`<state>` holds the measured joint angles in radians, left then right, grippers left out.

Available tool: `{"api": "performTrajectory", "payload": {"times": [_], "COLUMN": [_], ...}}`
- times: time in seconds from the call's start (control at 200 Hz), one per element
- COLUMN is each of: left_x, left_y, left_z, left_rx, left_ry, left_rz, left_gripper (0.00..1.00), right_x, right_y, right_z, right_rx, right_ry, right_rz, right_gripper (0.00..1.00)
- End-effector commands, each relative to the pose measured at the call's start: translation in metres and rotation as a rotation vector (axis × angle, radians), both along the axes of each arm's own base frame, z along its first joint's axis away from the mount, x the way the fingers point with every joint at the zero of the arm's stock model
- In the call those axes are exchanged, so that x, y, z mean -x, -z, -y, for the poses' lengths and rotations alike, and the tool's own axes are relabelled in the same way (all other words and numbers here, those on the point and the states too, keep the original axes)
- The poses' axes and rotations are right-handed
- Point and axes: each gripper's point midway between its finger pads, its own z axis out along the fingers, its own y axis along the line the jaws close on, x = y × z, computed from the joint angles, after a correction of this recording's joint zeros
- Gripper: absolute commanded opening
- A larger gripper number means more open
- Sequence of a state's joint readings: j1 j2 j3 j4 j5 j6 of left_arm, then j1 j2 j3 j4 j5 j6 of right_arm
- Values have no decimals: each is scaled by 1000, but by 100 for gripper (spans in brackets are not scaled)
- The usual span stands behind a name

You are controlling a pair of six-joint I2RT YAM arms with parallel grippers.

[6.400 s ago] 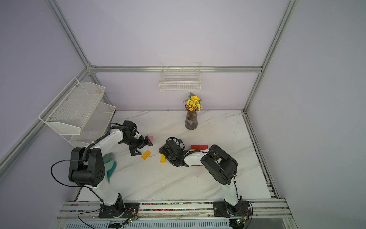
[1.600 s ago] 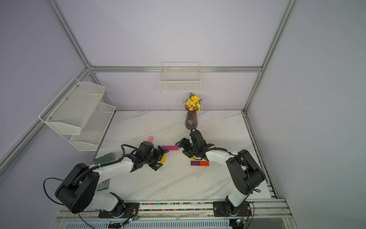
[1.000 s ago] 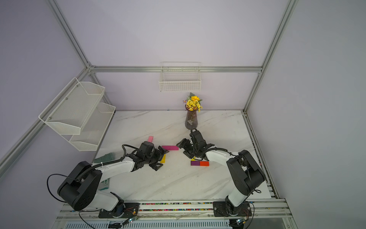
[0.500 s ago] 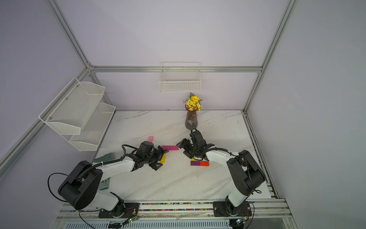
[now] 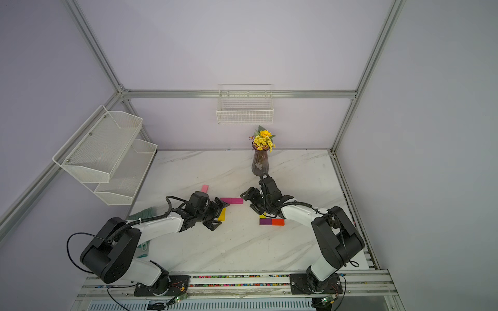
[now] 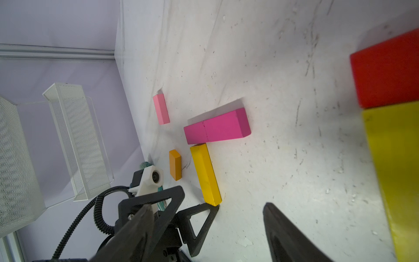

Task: Assemble the letter c with building blocks
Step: Assemble the building block at the center of the board.

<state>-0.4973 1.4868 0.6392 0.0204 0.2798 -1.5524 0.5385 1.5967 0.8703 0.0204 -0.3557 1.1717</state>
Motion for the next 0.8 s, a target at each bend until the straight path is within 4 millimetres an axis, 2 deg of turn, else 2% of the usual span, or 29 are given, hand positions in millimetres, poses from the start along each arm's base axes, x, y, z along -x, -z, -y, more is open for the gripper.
{"api": "performTrajectory", "payload": {"times": [0.0,0.8], "left_x": [-4,-10], "left_y": [-3,-10], "left_z": [-2,-3], "left_rx": [4,6], "left_ry": [4,7], "left_rz": [22,32], "left_gripper": [100,100], "right_x": [3,2], "right_y": [-1,-2], "right_z": [7,5], "right_rx": [11,8], "right_ry": [15,7], "right_rz": [-2,-1], "right_gripper": [78,78]}}
